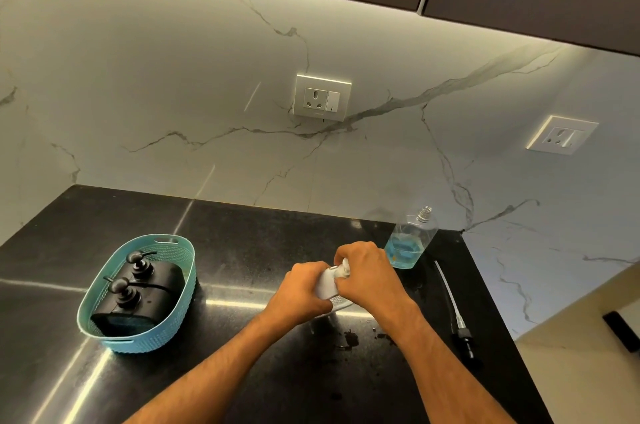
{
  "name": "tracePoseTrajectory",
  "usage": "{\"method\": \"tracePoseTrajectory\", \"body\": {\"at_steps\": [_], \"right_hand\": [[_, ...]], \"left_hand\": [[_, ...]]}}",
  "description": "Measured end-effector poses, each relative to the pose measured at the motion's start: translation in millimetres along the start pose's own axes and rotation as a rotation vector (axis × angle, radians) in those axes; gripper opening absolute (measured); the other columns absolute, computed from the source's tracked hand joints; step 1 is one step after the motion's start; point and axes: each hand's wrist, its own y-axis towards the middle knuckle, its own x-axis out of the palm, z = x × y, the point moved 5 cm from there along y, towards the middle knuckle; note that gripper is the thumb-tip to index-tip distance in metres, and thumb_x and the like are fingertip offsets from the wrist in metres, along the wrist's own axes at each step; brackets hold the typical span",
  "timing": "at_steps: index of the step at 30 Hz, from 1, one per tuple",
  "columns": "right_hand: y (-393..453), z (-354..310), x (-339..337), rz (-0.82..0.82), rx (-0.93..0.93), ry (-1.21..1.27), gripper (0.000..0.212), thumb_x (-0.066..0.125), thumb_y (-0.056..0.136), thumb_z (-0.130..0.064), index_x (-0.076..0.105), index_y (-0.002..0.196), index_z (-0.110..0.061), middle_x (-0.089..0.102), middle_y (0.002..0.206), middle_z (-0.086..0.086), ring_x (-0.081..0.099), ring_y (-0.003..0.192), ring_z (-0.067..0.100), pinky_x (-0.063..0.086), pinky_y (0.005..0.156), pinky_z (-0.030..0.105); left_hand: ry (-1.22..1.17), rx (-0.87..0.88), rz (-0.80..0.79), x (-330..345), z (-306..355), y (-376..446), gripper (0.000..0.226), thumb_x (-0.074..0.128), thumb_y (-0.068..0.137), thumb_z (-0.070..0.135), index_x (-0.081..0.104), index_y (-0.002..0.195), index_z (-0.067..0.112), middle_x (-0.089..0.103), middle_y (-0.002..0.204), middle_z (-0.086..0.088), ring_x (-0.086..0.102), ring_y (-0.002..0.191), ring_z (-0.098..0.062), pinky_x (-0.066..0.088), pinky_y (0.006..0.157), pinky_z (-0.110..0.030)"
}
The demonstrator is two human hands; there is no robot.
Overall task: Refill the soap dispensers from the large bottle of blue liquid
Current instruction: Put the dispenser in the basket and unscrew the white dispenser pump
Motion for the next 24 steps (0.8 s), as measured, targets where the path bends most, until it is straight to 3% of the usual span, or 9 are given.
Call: {"method": "tracePoseTrajectory", "body": {"at_steps": [8,16,24], "right_hand": [[-1.5,-2.9,-10.5,-0.026,-0.028,-0.020,0.033,0.085,0.075,-0.016,0.073,0.105,-0.022,0.070,0.111,0.000,0.066,0.102,0.016,0.057,0.088,0.027],[-6.6,-1.5,-40.6,0.023,-0.035,0.031,0.031,0.085,0.072,-0.017,0.073,0.099,-0.025,0.070,0.102,-0.006,0.065,0.094,0.011,0.057,0.082,0.024],[-22.6,17.8,-76.2,0.124,-0.007,0.086,0.029,0.087,0.072,-0.027,0.072,0.097,-0.025,0.071,0.093,-0.007,0.066,0.083,0.009,0.060,0.079,0.029]], "left_hand": [[0.010,0.000,-0.004,3.0,-1.4,2.3,0.060,0.088,0.074,0.025,0.060,0.127,0.027,0.067,0.125,0.004,0.057,0.102,-0.007,0.052,0.092,-0.029],[0.011,0.030,-0.004,-0.8,-4.1,6.8,0.056,0.088,0.073,0.023,0.062,0.123,0.029,0.068,0.120,0.006,0.057,0.096,-0.004,0.045,0.076,-0.014],[-0.001,0.035,-0.019,-3.0,-11.5,12.1,0.053,0.085,0.075,0.018,0.063,0.124,0.019,0.068,0.123,-0.001,0.063,0.108,-0.013,0.057,0.092,-0.029]]}}
